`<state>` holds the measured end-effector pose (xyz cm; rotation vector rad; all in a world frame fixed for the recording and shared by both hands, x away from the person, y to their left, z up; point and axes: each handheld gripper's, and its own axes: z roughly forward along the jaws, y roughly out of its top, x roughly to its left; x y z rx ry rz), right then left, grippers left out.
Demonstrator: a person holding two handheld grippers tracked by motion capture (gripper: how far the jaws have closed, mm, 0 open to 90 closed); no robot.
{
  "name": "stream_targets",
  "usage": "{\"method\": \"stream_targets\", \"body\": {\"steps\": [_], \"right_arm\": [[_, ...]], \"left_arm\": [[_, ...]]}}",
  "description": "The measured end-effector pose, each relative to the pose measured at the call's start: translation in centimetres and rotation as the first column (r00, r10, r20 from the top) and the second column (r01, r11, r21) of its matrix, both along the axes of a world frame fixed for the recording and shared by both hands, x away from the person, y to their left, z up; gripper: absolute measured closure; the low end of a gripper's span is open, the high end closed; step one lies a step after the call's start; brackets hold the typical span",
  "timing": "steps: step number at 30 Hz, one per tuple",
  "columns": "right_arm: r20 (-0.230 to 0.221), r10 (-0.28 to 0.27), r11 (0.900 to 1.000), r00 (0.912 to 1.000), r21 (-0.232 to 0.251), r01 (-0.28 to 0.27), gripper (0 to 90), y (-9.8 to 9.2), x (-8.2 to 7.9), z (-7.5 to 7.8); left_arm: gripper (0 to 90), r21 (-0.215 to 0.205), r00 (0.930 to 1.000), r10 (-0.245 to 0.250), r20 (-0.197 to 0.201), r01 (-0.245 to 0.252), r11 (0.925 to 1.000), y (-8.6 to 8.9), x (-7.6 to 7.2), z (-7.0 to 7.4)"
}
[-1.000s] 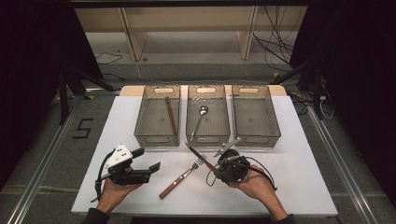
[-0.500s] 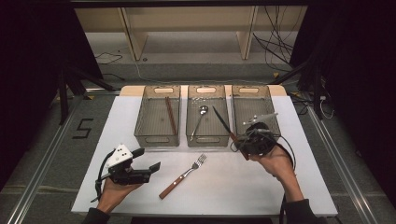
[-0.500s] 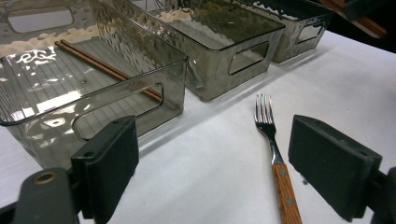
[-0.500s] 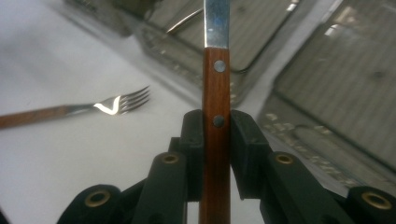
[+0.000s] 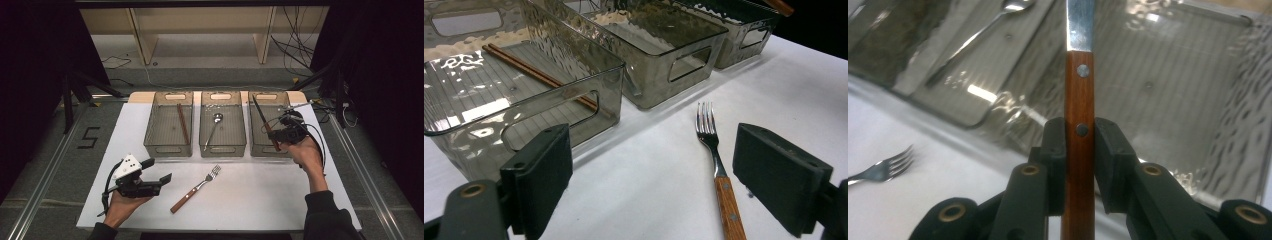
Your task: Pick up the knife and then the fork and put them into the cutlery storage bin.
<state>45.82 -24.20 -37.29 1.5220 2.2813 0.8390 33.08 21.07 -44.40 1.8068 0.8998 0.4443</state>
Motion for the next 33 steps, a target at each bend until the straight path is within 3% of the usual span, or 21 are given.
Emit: {"method": "stream_targets", "body": {"steps": [11,25,33], "right_arm": [[-0.025,-0.083,0.997,0.9962,-0.005,0.083,76.8,-0.9,2.9,-0.5],[-0.030,-0.108,0.994,0.9937,-0.007,0.108,76.7,-0.5,4.1,-1.1],[-0.056,-0.130,0.992,0.9900,-0.011,0.130,76.7,-0.1,4.9,-1.8]], "left_arm": [[15.8,-0.012,1.0000,0.007,0.001,-0.007,0.9999,0.1,0.0,0.0],[15.8,-0.012,1.0000,0.006,0.007,-0.006,0.9999,0.1,-0.1,0.1],[15.8,-0.011,1.0000,0.004,0.008,-0.004,0.9999,0.0,-0.1,0.1]]}}
